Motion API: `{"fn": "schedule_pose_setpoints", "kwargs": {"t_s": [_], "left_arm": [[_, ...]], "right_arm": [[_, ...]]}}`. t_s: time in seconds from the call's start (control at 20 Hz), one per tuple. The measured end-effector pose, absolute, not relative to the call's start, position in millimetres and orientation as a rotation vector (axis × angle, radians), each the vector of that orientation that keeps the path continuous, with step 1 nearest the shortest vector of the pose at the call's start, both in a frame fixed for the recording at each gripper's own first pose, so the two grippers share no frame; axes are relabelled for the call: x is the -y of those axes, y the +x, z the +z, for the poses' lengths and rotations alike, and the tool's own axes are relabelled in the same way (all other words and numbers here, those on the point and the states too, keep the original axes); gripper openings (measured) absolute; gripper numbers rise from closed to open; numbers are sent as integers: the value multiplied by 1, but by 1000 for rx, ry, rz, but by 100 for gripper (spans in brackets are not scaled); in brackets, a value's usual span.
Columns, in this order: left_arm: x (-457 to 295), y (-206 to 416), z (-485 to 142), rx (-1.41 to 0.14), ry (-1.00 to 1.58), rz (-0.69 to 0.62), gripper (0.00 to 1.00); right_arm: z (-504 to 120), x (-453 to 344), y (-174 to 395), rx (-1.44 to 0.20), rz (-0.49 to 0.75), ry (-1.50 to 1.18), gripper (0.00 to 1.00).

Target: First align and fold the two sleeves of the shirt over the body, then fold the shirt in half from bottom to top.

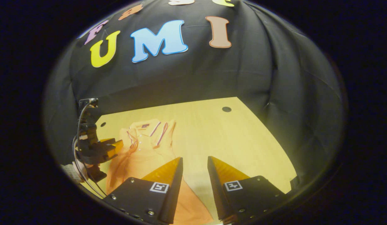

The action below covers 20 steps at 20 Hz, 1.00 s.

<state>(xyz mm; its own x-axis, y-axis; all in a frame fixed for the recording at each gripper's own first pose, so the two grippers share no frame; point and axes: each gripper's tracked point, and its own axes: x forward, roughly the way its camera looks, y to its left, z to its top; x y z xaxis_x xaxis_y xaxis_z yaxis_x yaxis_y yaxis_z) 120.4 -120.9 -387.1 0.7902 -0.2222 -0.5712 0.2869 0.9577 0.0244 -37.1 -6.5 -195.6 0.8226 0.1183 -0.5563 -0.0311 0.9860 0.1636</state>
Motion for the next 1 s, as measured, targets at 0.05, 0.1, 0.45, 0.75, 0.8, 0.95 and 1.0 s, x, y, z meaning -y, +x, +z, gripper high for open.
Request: {"fn": "schedule_pose_setpoints", "kwargs": {"t_s": [0.05,0.1,0.45,0.75,0.8,0.95,1.0], "left_arm": [[109,106,-387,-610,117,-272,67],[98,90,-388,-619,125,-267,67],[41,-46,-412,-742,108,-231,76],[25,-120,-425,-811,106,-208,100],[27,-129,-429,-822,106,-212,100],[34,-152,-446,-864,105,-226,98],[36,-159,-453,-879,104,-227,94]], "right_arm": [[-204,3,-40,-618,95,145,50],[-214,-1,-45,-640,114,143,50],[-290,-24,-93,-843,252,43,55],[-332,-36,-129,-968,345,-36,67],[-338,-39,-134,-980,359,-48,74],[-349,-45,-148,-1011,389,-72,75],[-352,-46,-152,-1020,393,-77,75]]}}
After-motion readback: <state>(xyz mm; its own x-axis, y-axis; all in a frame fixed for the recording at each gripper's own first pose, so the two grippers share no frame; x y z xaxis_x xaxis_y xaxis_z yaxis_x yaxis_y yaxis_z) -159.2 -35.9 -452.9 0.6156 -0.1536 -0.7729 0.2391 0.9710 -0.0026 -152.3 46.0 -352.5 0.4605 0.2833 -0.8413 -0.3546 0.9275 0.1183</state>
